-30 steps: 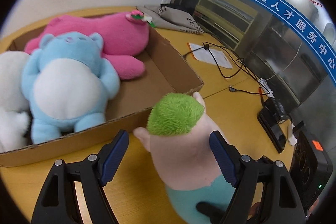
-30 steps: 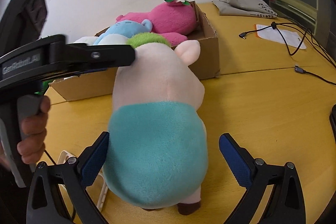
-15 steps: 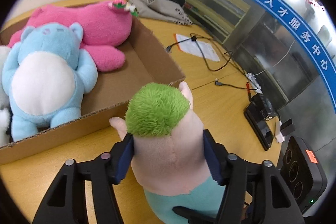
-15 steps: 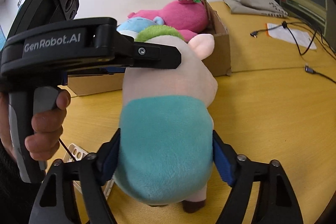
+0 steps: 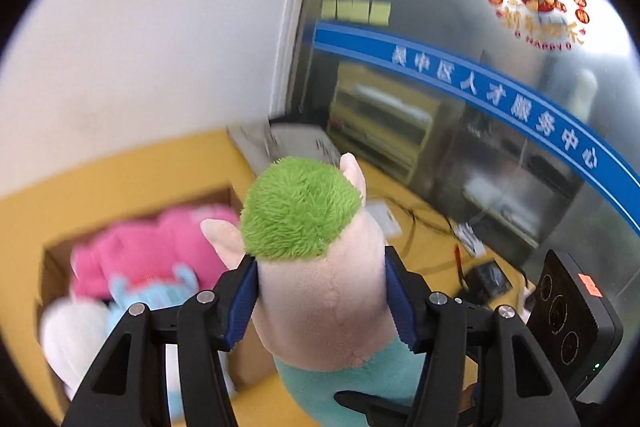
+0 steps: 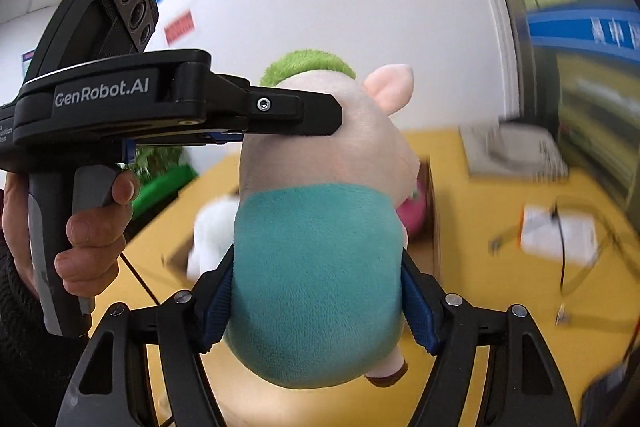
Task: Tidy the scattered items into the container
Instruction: 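Carry the pig plush into the box beside the blue cat, open both grippers, then pull both grippers back and lower them to the clear phone case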
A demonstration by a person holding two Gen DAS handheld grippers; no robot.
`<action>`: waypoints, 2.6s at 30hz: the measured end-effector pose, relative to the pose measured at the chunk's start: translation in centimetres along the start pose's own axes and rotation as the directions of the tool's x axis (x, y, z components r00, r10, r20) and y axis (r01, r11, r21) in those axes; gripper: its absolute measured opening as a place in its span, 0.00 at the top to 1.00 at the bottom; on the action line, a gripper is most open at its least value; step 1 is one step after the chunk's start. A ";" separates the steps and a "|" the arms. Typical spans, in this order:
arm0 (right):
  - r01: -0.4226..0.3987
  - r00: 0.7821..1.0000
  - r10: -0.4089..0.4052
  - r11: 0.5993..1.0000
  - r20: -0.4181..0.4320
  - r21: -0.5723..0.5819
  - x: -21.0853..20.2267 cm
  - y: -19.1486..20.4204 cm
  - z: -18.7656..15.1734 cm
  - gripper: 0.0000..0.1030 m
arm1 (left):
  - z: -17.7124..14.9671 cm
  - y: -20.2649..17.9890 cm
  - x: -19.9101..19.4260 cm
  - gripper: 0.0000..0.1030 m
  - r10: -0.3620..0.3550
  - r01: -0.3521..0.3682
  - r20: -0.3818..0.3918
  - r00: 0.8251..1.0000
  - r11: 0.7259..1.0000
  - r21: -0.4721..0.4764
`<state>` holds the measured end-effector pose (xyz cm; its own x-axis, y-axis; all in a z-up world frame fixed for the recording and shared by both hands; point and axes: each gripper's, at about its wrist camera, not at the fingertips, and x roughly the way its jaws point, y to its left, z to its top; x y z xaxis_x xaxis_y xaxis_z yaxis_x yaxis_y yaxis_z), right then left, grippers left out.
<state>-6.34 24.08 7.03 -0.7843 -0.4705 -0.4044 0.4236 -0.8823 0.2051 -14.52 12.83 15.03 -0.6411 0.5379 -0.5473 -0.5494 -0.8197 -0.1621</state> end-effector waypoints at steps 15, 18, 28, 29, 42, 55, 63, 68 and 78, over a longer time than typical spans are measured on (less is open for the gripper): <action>-0.028 0.998 0.028 1.000 -0.060 0.013 12.2 -5.8 3.1 0.26 | 2.5 9.5 12.4 0.45 0.038 -0.056 -0.176 0.984 0.994 -0.096; -0.003 0.988 0.009 0.999 -0.152 0.040 15.1 -7.6 -0.5 0.26 | -0.9 11.0 17.2 0.44 0.015 -0.057 -0.298 0.954 0.990 -0.131; 0.064 0.935 -0.046 0.997 -0.352 0.041 14.2 -8.5 -4.8 0.19 | -6.3 9.7 22.2 0.41 0.010 -0.050 -0.425 0.905 0.995 -0.083; 0.084 0.937 -0.073 0.996 -0.342 0.018 13.3 -8.4 -4.4 0.19 | -6.4 9.3 22.5 0.40 0.023 -0.057 -0.425 0.905 0.996 -0.067; 0.141 0.893 -0.135 0.990 -0.429 -0.019 12.1 -6.2 -6.4 0.31 | -6.3 9.4 20.7 0.30 0.008 -0.068 -0.367 0.930 0.986 -0.151; 0.242 0.896 -0.254 0.967 -0.365 -0.079 11.0 -2.4 -6.9 0.06 | -19.6 22.7 -1.0 0.33 0.193 -0.305 -0.308 0.931 0.877 -0.372; 0.288 0.912 -0.313 0.949 -0.265 -0.131 7.7 3.5 -7.6 0.00 | -21.2 20.4 -2.6 0.34 0.259 -0.336 -0.274 0.926 0.897 -0.288; 0.356 0.909 -0.377 0.924 -0.176 -0.141 4.9 4.7 -7.0 0.00 | -20.3 17.6 -6.2 0.33 0.370 -0.405 -0.170 0.913 0.866 -0.294; 0.347 0.916 -0.368 0.926 -0.158 -0.146 3.0 5.1 -7.5 0.00 | -21.2 9.3 -8.7 0.22 0.442 -0.448 -0.080 0.894 0.864 -0.231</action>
<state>-3.13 18.28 0.18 -0.8032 -0.1047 -0.5864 0.1861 -0.9792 -0.0801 -2.63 -3.64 0.87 -0.7726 0.1030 -0.6265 -0.0637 -0.9944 -0.0849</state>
